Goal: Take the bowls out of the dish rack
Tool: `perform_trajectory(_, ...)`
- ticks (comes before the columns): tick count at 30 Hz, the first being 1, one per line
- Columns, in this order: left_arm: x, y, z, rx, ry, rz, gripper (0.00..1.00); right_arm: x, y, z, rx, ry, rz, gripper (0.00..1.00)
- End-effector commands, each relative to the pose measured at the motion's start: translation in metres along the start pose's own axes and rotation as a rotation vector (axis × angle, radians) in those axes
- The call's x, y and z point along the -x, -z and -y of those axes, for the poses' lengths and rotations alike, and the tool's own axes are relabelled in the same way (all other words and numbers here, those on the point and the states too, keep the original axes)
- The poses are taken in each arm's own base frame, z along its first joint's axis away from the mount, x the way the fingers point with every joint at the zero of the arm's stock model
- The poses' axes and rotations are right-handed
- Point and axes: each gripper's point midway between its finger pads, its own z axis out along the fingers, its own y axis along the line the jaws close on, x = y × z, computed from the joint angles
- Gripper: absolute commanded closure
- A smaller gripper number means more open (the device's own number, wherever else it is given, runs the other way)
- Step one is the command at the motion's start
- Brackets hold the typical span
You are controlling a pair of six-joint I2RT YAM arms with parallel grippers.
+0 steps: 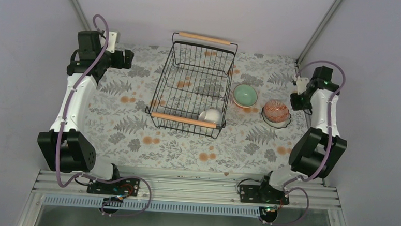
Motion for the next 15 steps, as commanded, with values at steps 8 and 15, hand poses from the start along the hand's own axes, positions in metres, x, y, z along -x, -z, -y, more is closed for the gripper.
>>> perform_trajectory(8,0.013,0.016,0.004,-0.037,-0.006,0.069,0.00,0.072,0.095,-0.109,0.121,0.223,0.185,0.61)
perform_trajectory(15,0.008,0.018,0.003,-0.044,-0.011,0.072,0.00,0.090,0.091,-0.107,0.028,0.232,0.201,0.70)
